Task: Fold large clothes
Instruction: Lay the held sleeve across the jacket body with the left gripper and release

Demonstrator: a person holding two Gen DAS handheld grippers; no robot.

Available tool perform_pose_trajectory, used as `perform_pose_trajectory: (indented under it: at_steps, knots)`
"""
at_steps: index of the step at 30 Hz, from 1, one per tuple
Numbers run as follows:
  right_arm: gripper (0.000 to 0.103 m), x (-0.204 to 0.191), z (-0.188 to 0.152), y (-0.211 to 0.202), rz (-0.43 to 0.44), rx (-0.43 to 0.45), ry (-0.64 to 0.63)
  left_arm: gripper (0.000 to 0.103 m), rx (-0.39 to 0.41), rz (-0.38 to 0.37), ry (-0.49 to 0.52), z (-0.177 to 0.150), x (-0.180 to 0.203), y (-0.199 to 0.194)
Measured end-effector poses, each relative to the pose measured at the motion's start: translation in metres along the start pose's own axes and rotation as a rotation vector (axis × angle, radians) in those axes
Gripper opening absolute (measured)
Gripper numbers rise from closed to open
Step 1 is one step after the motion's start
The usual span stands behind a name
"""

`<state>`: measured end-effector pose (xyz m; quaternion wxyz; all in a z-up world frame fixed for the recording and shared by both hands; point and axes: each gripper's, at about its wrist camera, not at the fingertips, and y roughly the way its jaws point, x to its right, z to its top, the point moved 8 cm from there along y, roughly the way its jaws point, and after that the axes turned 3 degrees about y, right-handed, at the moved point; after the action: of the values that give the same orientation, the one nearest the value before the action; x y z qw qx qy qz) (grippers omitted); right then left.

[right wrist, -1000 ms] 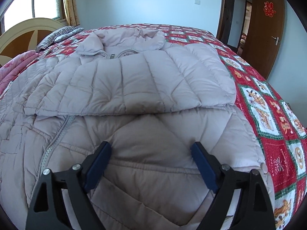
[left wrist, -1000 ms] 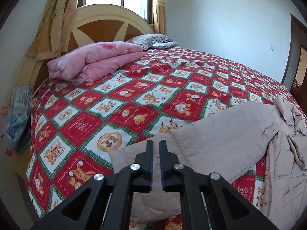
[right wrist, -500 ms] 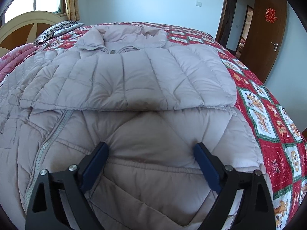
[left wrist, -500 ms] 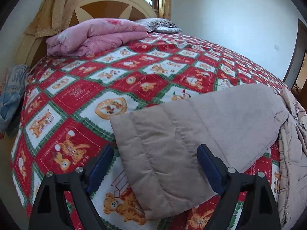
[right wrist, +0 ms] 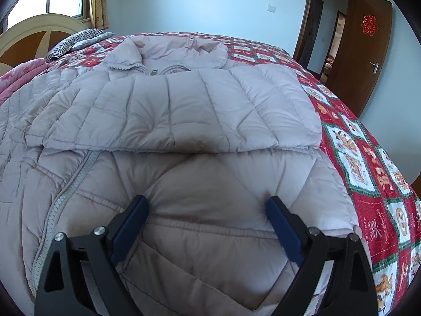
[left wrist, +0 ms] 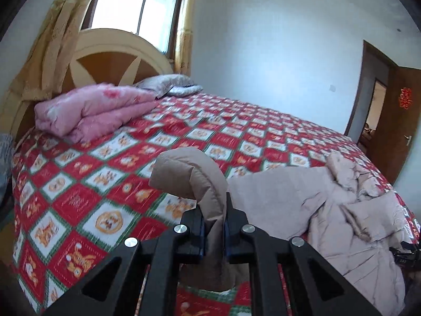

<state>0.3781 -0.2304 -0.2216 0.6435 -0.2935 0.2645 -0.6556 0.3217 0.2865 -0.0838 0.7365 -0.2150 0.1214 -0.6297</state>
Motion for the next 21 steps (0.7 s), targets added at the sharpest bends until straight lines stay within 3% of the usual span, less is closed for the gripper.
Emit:
perform_pose_trajectory:
  at_steps: [4,8,13,21]
  knots:
    - [0.094,0.000,0.000,-0.001,-0.004,0.007,0.001,0.010,0.060,-0.126,0.085,0.045,0.070,-0.011]
    - [0.094,0.001,-0.001,-0.003,-0.002,0.016,0.008,0.010,0.089,-0.248,0.170,0.064,0.146,-0.010]
    - [0.094,0.003,-0.001,-0.005,0.014,0.026,0.023,0.010,0.067,-0.361,0.234,0.054,0.224,0.007]
    - [0.094,0.005,0.000,-0.009,0.035,0.053,0.053,0.010,-0.035,-0.510,0.349,0.002,0.328,0.027]
